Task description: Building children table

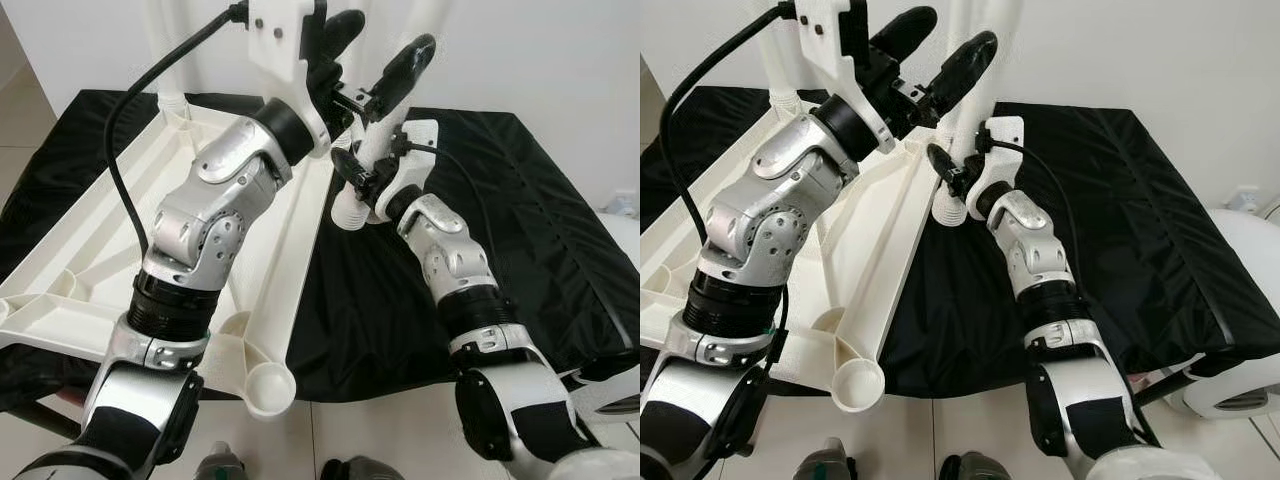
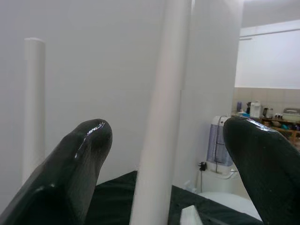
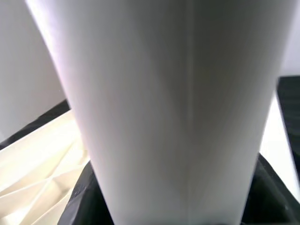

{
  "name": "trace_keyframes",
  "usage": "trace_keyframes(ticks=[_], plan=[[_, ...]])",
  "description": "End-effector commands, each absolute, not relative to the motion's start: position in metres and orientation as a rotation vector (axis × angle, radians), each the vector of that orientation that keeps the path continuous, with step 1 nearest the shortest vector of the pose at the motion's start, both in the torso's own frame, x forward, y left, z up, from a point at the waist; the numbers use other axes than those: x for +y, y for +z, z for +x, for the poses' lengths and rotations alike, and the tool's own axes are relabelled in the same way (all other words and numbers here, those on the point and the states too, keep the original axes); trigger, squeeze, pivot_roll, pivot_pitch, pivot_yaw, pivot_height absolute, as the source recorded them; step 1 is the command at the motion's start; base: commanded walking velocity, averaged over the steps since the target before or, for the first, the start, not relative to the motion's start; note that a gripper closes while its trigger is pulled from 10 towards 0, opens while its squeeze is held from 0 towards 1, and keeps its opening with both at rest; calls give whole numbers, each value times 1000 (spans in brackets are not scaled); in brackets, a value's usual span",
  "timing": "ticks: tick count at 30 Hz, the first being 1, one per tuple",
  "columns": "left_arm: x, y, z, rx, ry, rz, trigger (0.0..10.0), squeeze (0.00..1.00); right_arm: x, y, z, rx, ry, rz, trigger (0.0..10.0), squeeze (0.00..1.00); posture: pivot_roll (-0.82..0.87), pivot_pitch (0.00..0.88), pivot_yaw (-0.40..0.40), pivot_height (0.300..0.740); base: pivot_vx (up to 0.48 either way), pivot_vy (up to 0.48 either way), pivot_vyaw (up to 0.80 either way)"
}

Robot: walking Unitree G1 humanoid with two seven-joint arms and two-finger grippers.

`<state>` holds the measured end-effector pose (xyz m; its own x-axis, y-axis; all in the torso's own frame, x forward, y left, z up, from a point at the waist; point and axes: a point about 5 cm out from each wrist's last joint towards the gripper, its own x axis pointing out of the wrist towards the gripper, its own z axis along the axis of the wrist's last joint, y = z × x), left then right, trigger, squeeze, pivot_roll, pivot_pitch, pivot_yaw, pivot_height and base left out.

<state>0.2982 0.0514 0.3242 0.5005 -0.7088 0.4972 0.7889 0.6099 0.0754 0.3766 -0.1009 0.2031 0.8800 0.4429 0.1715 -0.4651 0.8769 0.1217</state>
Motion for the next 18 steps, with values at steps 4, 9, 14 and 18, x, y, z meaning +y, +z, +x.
trace_keyframes(ticks=[4,9,14,18], plan=[[69,306,303,-464,-803,-153,10000,1000,-116,203,376,-176,347,196,10000,0,86,0,-60,740,0,0,0],[83,288,307,-413,-708,-79,10000,1000,-126,208,375,-220,294,226,10000,0,83,0,-67,740,0,0,0],[104,264,310,-359,-611,16,10000,1000,-134,217,370,-278,274,231,10000,0,78,0,-69,740,0,0,0],[114,246,309,-294,-577,92,10000,506,-137,222,367,-310,272,221,10000,0,74,0,-68,740,0,0,0]])
